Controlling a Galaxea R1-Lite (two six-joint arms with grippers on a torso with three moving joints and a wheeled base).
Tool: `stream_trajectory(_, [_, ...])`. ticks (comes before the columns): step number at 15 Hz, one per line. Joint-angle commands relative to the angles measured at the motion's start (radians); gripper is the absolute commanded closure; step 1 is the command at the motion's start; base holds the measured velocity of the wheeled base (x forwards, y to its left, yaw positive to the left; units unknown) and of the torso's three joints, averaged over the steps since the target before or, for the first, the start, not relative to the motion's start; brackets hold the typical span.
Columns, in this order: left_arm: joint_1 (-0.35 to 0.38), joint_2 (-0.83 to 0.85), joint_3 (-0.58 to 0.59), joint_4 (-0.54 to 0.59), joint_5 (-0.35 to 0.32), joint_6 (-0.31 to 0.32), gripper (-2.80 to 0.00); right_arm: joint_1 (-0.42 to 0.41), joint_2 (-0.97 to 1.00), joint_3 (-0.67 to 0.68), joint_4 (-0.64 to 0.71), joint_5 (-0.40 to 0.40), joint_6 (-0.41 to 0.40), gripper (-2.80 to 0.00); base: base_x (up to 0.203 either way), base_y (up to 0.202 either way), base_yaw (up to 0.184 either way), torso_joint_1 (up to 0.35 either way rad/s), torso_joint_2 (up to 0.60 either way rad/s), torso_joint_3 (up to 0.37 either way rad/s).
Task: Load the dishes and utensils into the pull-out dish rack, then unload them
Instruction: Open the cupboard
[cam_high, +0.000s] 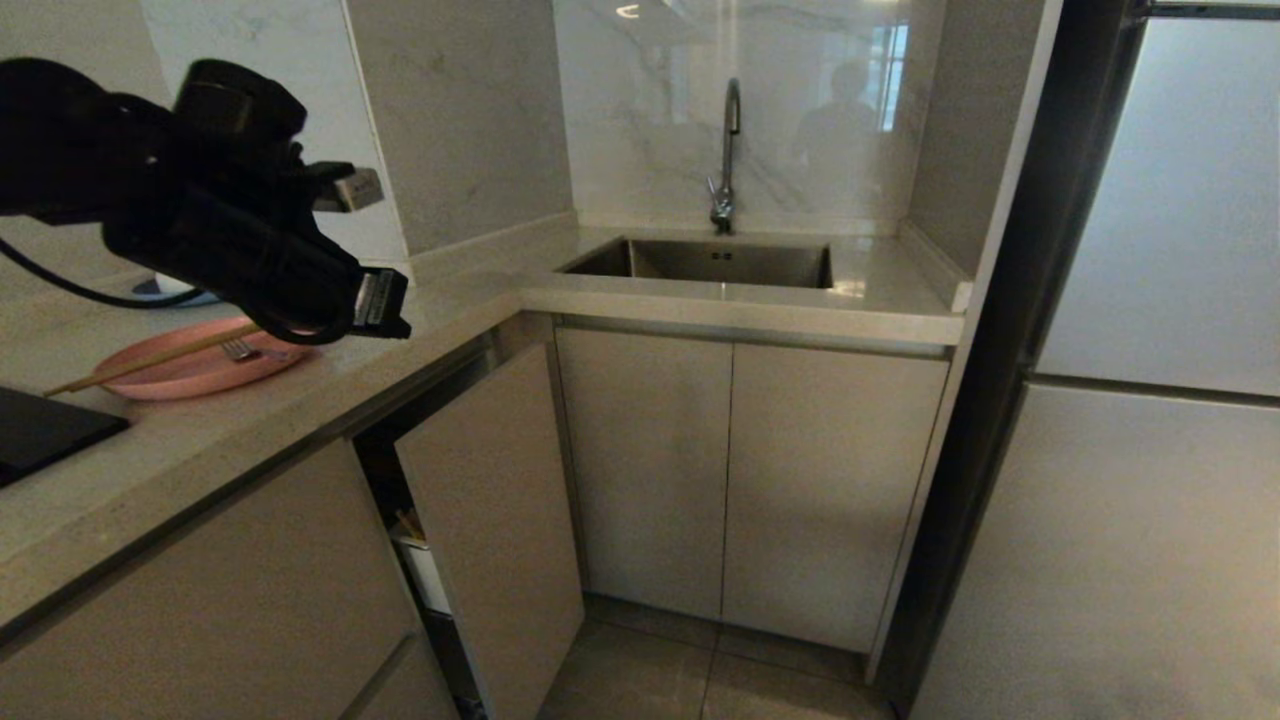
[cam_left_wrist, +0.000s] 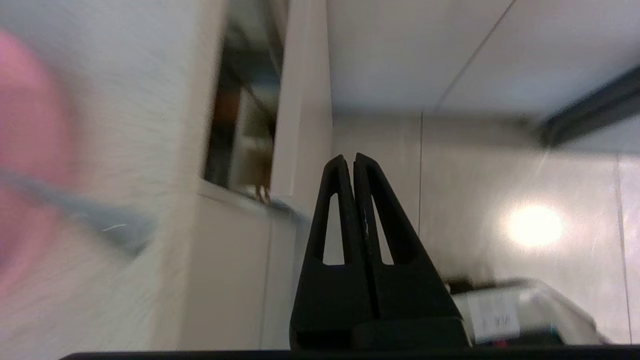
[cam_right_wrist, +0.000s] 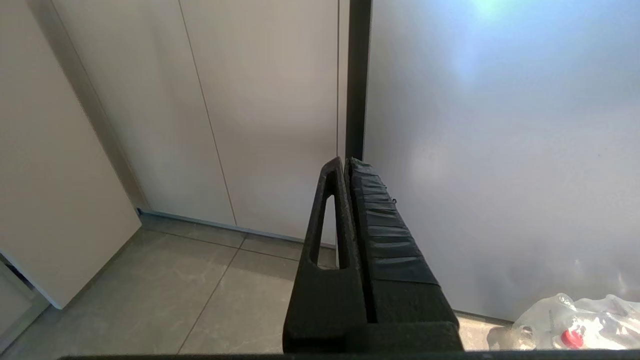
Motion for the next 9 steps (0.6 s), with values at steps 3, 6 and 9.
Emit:
stream_trajectory(3, [0.016, 0.158, -0.019, 0.033, -0.004, 0.001, 0.00, 0.000, 0.000, 0.000, 0.000, 0.000, 0.000, 0.00, 0.000, 0.000, 0.000, 0.000, 0.00, 0.000])
stream_trajectory(6, [0.019, 0.191, -0.022, 0.002, -0.003, 0.008, 0.00, 0.000, 0.001, 0.000, 0.000, 0.000, 0.000, 0.00, 0.000, 0.000, 0.000, 0.000, 0.00, 0.000])
stream_trajectory(9, [0.018, 0.212, -0.022, -0.037, -0.001, 0.020, -2.80, 0.000, 0.000, 0.000, 0.000, 0.000, 0.000, 0.00, 0.000, 0.000, 0.000, 0.000, 0.00, 0.000])
